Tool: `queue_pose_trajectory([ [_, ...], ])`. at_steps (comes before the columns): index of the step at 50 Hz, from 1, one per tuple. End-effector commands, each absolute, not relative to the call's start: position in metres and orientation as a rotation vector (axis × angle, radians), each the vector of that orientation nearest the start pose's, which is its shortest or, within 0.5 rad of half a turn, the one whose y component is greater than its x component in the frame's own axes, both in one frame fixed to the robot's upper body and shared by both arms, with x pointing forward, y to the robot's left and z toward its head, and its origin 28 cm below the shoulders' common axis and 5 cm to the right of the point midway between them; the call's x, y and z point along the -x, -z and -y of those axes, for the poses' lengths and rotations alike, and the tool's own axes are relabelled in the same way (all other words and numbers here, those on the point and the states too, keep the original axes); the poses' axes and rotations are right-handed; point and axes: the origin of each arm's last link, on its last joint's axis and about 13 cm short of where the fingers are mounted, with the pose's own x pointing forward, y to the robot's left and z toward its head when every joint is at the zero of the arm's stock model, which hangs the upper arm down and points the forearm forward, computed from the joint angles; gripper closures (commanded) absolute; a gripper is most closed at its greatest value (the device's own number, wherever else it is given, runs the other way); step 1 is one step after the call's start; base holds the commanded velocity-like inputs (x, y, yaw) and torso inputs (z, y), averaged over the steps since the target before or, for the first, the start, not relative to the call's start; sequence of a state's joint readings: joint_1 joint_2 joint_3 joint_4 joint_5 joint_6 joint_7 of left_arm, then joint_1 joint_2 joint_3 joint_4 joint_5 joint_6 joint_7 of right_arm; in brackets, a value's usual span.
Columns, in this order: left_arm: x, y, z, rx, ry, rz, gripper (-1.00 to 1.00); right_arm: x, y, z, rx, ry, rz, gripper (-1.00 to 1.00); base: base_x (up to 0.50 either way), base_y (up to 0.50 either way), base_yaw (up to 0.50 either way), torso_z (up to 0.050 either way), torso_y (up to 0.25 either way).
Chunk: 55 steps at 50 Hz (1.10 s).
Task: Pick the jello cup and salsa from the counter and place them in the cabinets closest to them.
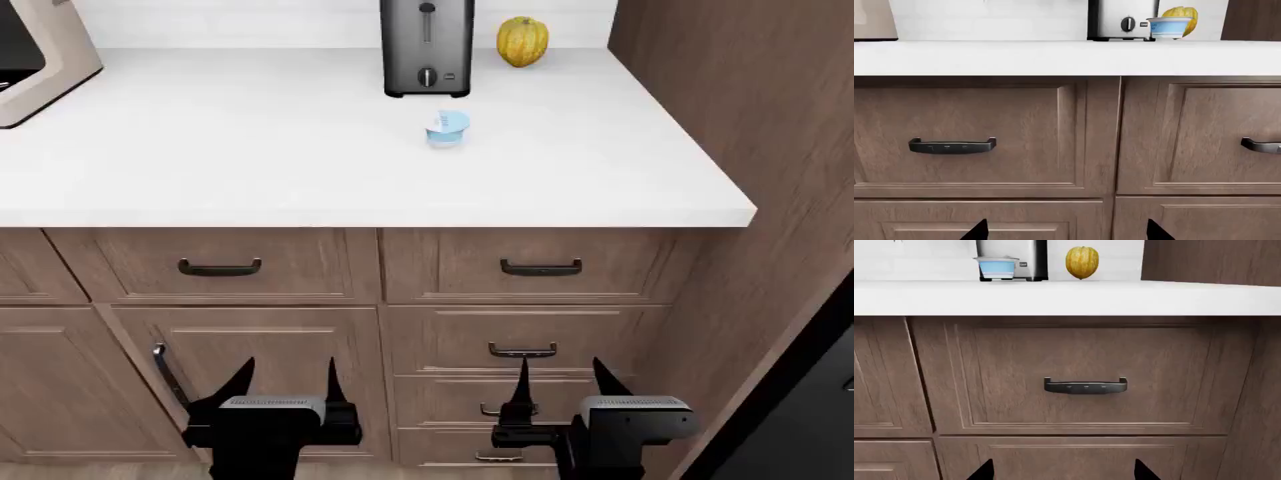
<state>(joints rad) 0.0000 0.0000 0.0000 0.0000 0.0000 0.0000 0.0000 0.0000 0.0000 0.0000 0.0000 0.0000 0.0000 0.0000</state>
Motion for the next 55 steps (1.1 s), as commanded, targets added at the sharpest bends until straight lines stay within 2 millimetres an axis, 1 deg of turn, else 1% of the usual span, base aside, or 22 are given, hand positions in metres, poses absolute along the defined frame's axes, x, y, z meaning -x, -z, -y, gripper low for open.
queue_pose_trajectory([
  [1, -0.21, -0.012, -0.205, -0.009, 0.001, 0.003, -1.0, -0.21, -0.014, 0.095, 0.0, -0.006, 0.008, -1.0, 0.0, 0.0, 0.0, 0.0, 0.0],
  [6, -0.205, -0.014, -0.208, 0.025, 0.028, 0.004, -1.0, -0.207, -0.016, 0.095, -0.024, -0.021, 0.03, -1.0, 0.0, 0.0, 0.0, 0.033, 0.0],
  [7, -0.205, -0.018, -0.209, 0.024, 0.023, 0.024, -1.0, -0.206, -0.019, 0.095, -0.061, -0.035, 0.041, -1.0, 0.0, 0.0, 0.0, 0.05, 0.0],
  [8, -0.204, -0.026, -0.21, 0.027, 0.022, 0.056, -1.0, -0.205, -0.025, 0.095, -0.055, -0.04, 0.061, -1.0, 0.0, 0.0, 0.0, 0.05, 0.0],
  [10, -0.204, -0.05, -0.213, 0.044, 0.023, 0.118, -1.0, -0.202, -0.049, 0.095, -0.042, -0.055, 0.128, -1.0, 0.0, 0.0, 0.0, 0.05, 0.0],
  [11, -0.207, -0.064, -0.215, 0.063, 0.019, 0.148, -1.0, -0.201, -0.065, 0.094, -0.037, -0.065, 0.169, -1.0, 0.0, 0.0, 0.0, 0.05, 0.0],
  [13, -0.215, -0.097, -0.219, 0.085, 0.008, 0.229, -1.0, -0.201, -0.105, 0.093, -0.016, -0.075, 0.278, -1.0, 0.0, 0.0, 0.0, 0.05, 0.0],
  [15, -0.222, -0.122, -0.221, 0.1, -0.006, 0.294, -1.0, -0.201, -0.134, 0.091, -0.013, -0.083, 0.364, -1.0, 0.0, 0.0, 0.0, 0.05, 0.0],
  [17, -0.225, -0.143, -0.224, 0.119, -0.024, 0.352, -1.0, -0.199, -0.155, 0.09, 0.007, -0.083, 0.427, -1.0, 0.0, 0.0, 0.0, 0.05, 0.0],
  [19, -0.222, -0.159, -0.226, 0.108, -0.038, 0.411, -1.0, -0.194, -0.168, 0.09, 0.012, -0.091, 0.459, -1.0, 0.0, 0.0, 0.0, 0.05, 0.0],
  [24, -0.209, -0.164, -0.227, 0.071, -0.03, 0.461, -1.0, -0.18, -0.174, 0.094, 0.02, -0.089, 0.46, -1.0, 0.0, 0.0, 0.0, 0.05, 0.0],
  [27, -0.207, -0.166, -0.227, 0.058, -0.032, 0.449, -1.0, -0.175, -0.178, 0.094, 0.018, -0.079, 0.469, -1.0, 0.05, 0.19, 0.0, 0.033, 0.0],
  [32, -0.208, -0.171, -0.23, 0.067, -0.058, 0.442, -1.0, -0.175, -0.179, 0.093, 0.005, -0.074, 0.469, -1.0, 0.16, 0.5, 0.0, 0.0, 0.0],
  [36, -0.207, -0.172, -0.228, 0.049, -0.082, 0.459, -1.0, -0.175, -0.18, 0.093, 0.001, -0.075, 0.47, -1.0, 0.16, 0.5, 0.0, 0.0, 0.0],
  [43, -0.208, -0.174, -0.228, 0.07, -0.095, 0.449, -1.0, -0.174, -0.179, 0.09, 0.025, -0.075, 0.479, -1.0, 0.21, 0.5, 0.0, 0.0, 0.0],
  [49, -0.206, -0.176, -0.228, 0.063, -0.101, 0.459, -1.0, -0.172, -0.181, 0.09, 0.045, -0.07, 0.497, -1.0, 0.39, 0.37, 0.0, 0.0, 0.0],
  [55, -0.203, -0.178, -0.227, 0.05, -0.109, 0.498, -1.0, -0.17, -0.181, 0.09, 0.062, -0.067, 0.516, -1.0, 0.49, 0.16, 0.0, 0.0, 0.0],
])
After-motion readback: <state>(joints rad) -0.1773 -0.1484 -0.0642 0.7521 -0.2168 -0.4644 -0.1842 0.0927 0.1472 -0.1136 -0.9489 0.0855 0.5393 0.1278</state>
